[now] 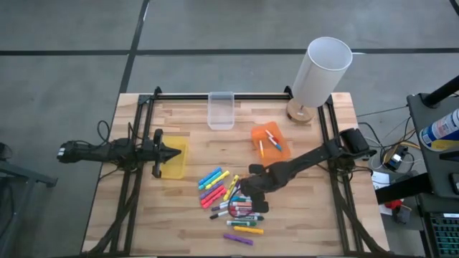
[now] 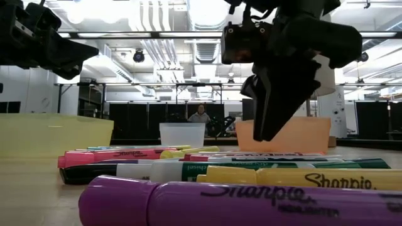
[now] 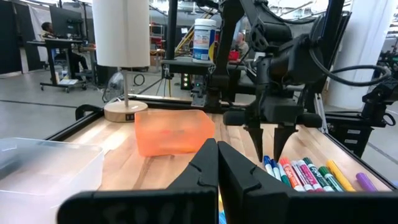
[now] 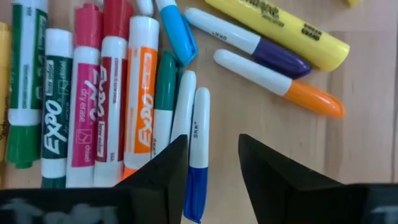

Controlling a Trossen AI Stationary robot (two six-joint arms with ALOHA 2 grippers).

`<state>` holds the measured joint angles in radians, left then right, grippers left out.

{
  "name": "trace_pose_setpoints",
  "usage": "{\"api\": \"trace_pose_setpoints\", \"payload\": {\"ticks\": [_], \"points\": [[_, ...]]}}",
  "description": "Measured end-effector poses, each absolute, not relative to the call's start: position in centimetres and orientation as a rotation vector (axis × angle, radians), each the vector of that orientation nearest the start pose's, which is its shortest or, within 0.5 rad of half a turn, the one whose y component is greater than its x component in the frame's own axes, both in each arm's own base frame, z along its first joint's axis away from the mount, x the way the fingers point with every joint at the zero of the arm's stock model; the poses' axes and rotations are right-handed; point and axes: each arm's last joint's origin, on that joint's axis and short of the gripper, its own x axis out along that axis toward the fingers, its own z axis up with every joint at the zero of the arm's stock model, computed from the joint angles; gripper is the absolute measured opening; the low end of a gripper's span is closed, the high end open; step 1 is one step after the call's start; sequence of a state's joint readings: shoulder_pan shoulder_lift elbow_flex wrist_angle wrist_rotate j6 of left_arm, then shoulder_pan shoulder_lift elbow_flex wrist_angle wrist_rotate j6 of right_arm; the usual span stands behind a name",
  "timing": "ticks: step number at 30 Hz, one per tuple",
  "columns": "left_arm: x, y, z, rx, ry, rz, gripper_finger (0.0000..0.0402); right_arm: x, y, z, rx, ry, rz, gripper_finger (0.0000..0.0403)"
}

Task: Pick & Place Markers
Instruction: Put the top small blue marker into the orange bin

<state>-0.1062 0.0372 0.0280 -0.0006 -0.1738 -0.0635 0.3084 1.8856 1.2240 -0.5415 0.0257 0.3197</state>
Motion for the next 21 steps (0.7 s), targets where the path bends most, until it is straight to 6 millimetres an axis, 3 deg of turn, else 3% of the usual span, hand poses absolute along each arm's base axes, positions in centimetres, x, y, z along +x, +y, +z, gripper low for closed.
{"api": "trace_pose_setpoints", "payload": {"ticks": [11,21], "points": [[9.8,-0.5,17.0,-0.062,0.008,0.068,0.0000,35.2,11.9,13.3,0.044,1.281,0.057,0.0112],[9.8,-0.5,17.0,-0.062,0.008,0.068,0.0000,35.5,11.6,13.5,0.049,1.283,0.048,0.0060]]}}
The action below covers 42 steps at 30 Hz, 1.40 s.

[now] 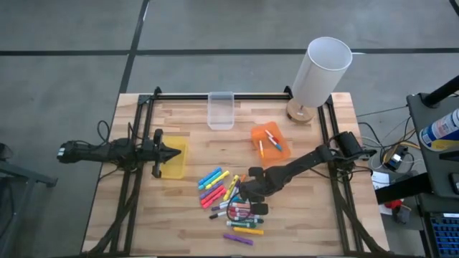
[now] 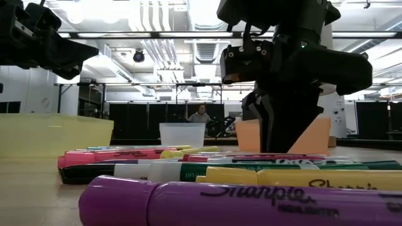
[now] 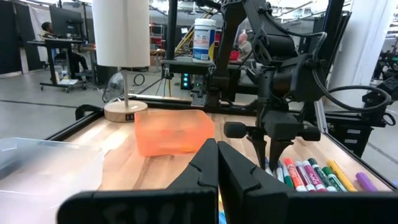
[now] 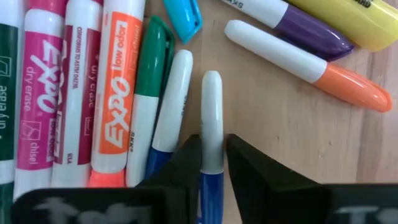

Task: Pick & Place Markers
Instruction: Put the top small blue marker into the orange bin

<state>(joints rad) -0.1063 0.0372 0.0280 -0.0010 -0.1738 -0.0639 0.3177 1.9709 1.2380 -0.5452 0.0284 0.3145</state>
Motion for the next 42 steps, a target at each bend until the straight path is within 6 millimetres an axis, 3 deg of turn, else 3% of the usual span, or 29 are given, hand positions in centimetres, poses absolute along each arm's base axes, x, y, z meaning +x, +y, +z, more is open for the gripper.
{"api": "trace_pose_setpoints", "payload": {"ticks": [5,19,25,34,42], "points": [[9.8,-0.5,17.0,-0.062,0.008,0.068,0.0000,35.9,11.7,13.9,0.040,1.269,0.062,0.0028],[9.8,-0.5,17.0,-0.062,0.008,0.068,0.0000,36.8,11.2,18.8,-0.239,1.317,-0.093,0.0035],[9.8,-0.5,17.0,-0.062,0.008,0.068,0.0000,36.4,10.3,20.7,-0.391,1.349,-0.271,0.0034],[9.8,-0.5,17.0,-0.062,0.008,0.067,0.0000,34.7,6.8,22.1,-0.398,1.419,-0.544,0.0034],[9.8,-0.5,17.0,-0.062,0.008,0.067,0.0000,33.9,1.6,23.7,-0.187,1.431,-0.644,0.0034]]}}
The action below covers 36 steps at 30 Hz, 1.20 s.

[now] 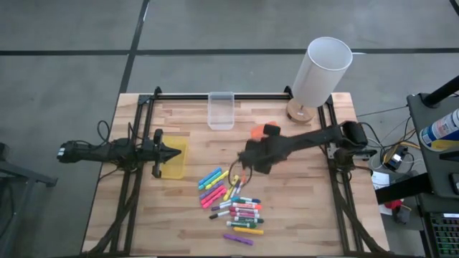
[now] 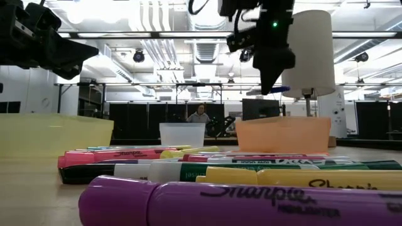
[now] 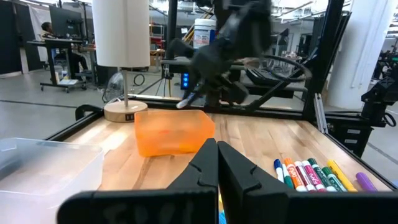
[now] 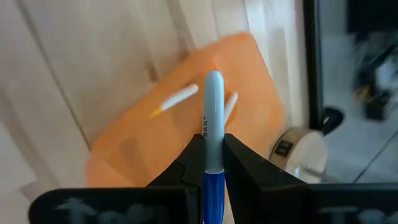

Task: Pick & Place Markers
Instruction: Put the top small blue marker into the orange bin

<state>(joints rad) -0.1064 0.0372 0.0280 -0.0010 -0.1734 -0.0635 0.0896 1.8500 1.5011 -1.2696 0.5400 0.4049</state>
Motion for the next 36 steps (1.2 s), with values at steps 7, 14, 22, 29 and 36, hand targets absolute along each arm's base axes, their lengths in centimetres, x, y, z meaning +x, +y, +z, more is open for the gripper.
{"api": "trace_pose_setpoints", "payload": {"ticks": [7,14,22,29,36], "points": [[9.8,-0.5,17.0,-0.062,0.008,0.067,0.0000,33.0,-3.7,22.7,-0.051,1.500,-0.719,0.0034],[9.8,-0.5,17.0,-0.062,0.008,0.067,0.0000,32.3,-6.8,21.0,0.057,1.544,-0.712,0.0034],[9.8,-0.5,17.0,-0.062,0.008,0.068,0.0000,32.7,-7.5,19.7,0.252,1.500,-0.563,0.0034],[9.8,-0.5,17.0,-0.062,0.008,0.068,0.0000,32.5,-7.6,19.4,0.245,1.507,-0.574,0.0050],[9.8,-0.5,17.0,-0.062,0.008,0.067,0.0000,32.5,-7.6,19.4,0.251,1.502,-0.581,0.0090]]}}
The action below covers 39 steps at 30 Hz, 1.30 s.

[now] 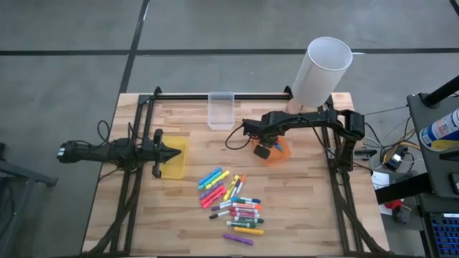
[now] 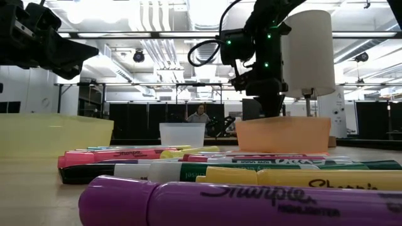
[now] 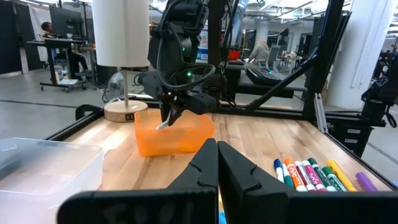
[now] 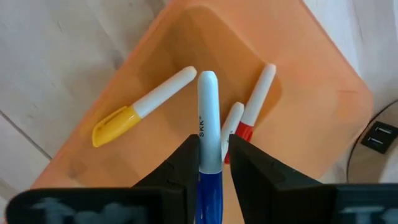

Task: Pick & Place Markers
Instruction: Put the top small blue marker into the orange bin, then put the small blue marker into the orange bin

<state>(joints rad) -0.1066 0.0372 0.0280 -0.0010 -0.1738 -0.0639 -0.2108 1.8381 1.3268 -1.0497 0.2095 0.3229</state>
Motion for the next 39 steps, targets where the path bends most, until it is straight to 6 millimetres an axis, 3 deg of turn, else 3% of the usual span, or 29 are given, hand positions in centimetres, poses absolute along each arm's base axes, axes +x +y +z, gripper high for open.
{"api": "trace_pose_setpoints", "payload": {"ticks": [14,22,27,33,39], "points": [[9.8,-0.5,17.0,-0.062,0.008,0.068,0.0000,32.0,-7.3,20.6,0.254,1.521,-0.588,0.0113],[9.8,-0.5,17.0,-0.062,0.008,0.068,0.0000,32.4,-5.8,23.2,0.198,1.430,-0.507,0.0105],[9.8,-0.5,17.0,-0.062,0.008,0.068,0.0000,32.9,-3.0,24.2,0.199,1.361,-0.364,0.0100],[9.8,-0.5,17.0,-0.062,0.008,0.067,0.0000,33.9,2.0,24.3,0.119,1.281,-0.212,0.0094],[9.8,-0.5,17.0,-0.062,0.008,0.068,0.0000,34.6,6.3,24.7,0.158,1.178,0.025,0.0086]]}}
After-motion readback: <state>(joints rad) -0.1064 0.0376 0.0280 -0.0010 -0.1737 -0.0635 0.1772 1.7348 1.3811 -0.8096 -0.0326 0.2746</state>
